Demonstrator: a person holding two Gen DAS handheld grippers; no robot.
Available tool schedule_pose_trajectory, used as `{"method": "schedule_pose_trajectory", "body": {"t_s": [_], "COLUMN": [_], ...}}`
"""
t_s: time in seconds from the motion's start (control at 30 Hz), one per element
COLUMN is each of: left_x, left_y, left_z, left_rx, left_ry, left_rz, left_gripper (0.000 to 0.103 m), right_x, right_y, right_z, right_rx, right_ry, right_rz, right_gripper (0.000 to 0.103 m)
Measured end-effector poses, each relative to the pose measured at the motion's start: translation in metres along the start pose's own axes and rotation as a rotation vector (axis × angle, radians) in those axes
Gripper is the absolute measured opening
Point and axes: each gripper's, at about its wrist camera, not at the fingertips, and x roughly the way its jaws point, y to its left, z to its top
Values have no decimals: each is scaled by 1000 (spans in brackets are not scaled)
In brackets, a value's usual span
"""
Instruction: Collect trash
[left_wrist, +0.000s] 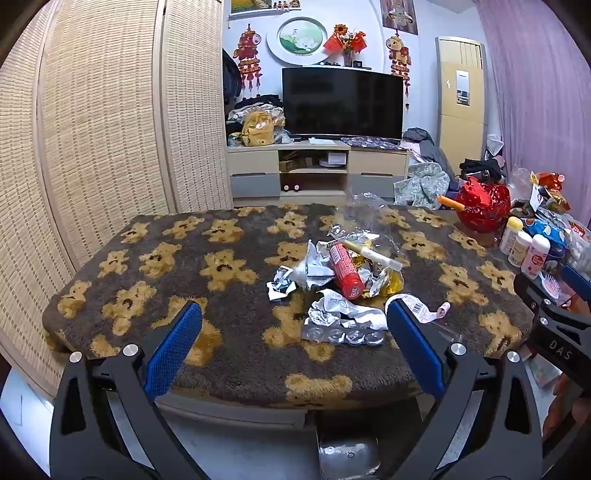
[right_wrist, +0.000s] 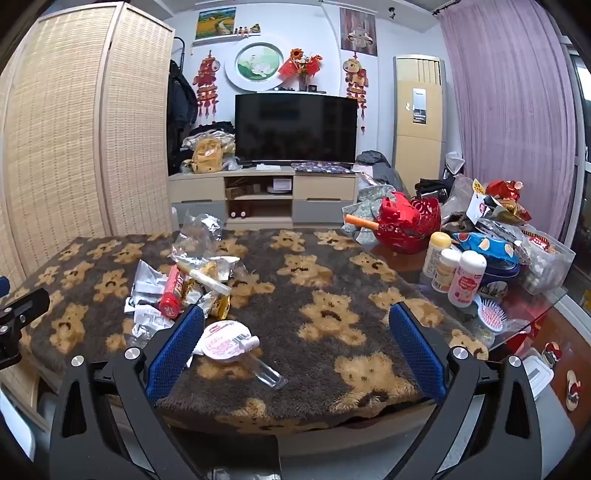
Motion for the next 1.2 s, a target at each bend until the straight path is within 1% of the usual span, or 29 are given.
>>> {"method": "schedule_pose_trajectory", "body": {"t_s": [0.13, 0.17, 0.47, 0.6, 1.2], "left_x": [2, 2, 7, 3, 6], "left_y": [2, -4, -10, -5, -5], "left_z": [-2, 2, -1, -1, -8], "left_rx": [-6, 0, 5, 10, 15], "left_ry": [11, 10, 12, 11, 17], "left_rz": [1, -2, 2, -6, -6], "left_gripper": [95, 95, 95, 95, 95], "right_x": [-1, -1, -2, -1, 1], "right_y": [-1, -1, -2, -2, 3], "right_z": [0, 0, 0, 0, -1], "right_rx": [0, 1, -4, -4, -9], "right_ry": [-5, -5, -7, -5, 9], "right_rz": [-2, -1, -3, -1, 5], "right_gripper": [100, 100, 100, 100, 100]}}
